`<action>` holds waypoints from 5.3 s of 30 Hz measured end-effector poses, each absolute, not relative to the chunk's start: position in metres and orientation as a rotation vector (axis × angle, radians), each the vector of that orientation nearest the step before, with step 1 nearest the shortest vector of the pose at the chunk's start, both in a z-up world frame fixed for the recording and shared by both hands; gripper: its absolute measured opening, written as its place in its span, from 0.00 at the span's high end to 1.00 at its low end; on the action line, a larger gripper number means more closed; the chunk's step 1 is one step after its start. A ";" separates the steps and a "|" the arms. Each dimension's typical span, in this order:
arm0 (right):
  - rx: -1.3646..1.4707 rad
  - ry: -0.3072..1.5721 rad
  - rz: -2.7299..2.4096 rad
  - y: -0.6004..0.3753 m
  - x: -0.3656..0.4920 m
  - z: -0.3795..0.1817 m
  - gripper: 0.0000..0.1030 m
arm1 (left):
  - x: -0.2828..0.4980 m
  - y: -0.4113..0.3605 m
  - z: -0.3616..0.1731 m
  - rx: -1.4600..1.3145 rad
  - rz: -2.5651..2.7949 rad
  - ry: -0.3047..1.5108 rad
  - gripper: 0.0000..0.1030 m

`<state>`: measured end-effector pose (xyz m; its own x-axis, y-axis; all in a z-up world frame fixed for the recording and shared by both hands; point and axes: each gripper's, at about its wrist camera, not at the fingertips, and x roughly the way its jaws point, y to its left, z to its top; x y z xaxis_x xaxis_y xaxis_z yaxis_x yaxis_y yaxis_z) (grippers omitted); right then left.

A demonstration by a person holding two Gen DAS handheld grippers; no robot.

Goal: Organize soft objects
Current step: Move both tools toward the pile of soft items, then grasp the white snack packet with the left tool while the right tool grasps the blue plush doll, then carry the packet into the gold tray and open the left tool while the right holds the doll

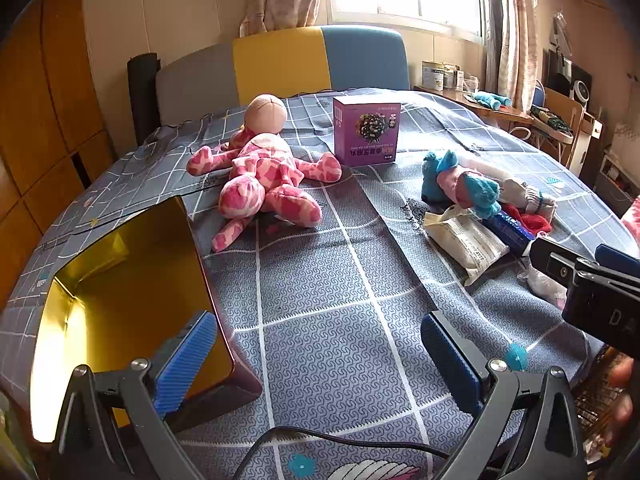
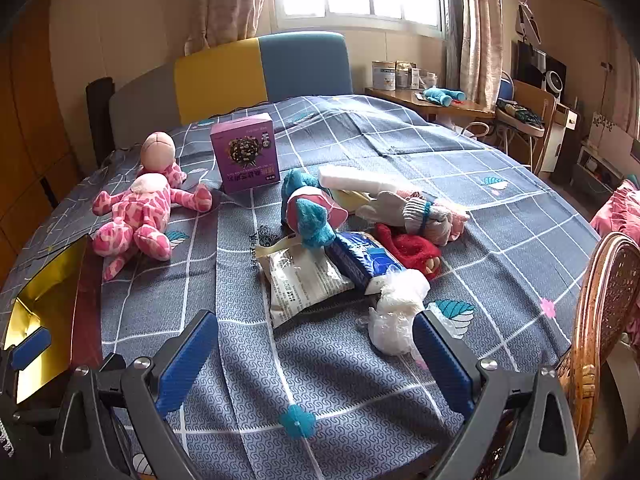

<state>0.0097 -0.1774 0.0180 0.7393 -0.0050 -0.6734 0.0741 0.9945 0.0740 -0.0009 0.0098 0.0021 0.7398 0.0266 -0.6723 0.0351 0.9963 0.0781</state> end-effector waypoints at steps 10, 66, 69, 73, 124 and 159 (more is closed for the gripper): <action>0.091 0.734 -0.036 -0.177 0.011 0.019 0.03 | -0.001 0.009 0.001 0.088 -0.005 0.741 0.00; 0.171 0.808 -0.057 -0.285 0.048 0.032 0.03 | 0.047 -0.028 0.003 0.102 -0.245 0.885 0.00; 0.183 0.834 -0.037 -0.294 0.050 0.031 0.03 | 0.061 -0.044 0.008 0.154 -0.324 0.879 0.00; 0.182 0.841 -0.044 -0.305 0.052 0.030 0.03 | 0.086 -0.067 0.006 0.198 -0.373 0.911 0.00; 0.037 1.040 0.247 -0.211 0.187 0.001 0.20 | 0.084 -0.028 -0.046 -0.019 -0.319 1.029 0.45; -0.111 1.109 0.224 -0.183 0.219 -0.071 0.70 | 0.036 0.202 0.061 -0.513 -0.007 0.736 0.50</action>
